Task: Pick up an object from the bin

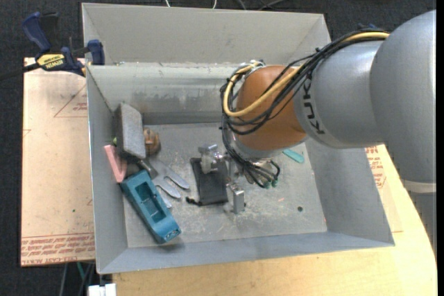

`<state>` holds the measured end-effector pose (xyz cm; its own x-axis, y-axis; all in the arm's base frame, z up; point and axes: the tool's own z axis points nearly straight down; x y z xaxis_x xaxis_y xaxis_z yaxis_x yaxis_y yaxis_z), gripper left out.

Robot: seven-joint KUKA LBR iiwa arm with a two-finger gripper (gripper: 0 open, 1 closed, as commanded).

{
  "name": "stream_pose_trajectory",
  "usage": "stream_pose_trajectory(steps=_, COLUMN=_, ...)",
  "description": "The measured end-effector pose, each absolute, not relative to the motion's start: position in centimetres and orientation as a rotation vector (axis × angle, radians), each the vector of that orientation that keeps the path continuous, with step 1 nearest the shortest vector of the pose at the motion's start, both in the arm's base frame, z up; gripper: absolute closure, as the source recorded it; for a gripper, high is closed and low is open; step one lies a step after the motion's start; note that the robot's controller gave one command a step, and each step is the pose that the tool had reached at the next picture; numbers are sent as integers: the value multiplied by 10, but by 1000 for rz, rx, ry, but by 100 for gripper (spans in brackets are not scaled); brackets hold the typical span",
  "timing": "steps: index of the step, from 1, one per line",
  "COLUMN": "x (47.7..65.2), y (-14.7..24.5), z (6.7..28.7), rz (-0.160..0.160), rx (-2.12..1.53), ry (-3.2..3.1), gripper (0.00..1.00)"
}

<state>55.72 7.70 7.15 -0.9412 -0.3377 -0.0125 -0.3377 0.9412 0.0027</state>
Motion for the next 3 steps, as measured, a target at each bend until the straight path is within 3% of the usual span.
stream_pose_trajectory(steps=1, x=554, y=78, z=70, rz=10, rx=-432, ry=3101, gripper=0)
stream_pose_trajectory(steps=2, x=560, y=84, z=71, rz=11, rx=-587, ry=3071, gripper=100)
stream_pose_trajectory(steps=3, x=560, y=84, z=71, rz=11, rx=-587, ry=3071, gripper=100)
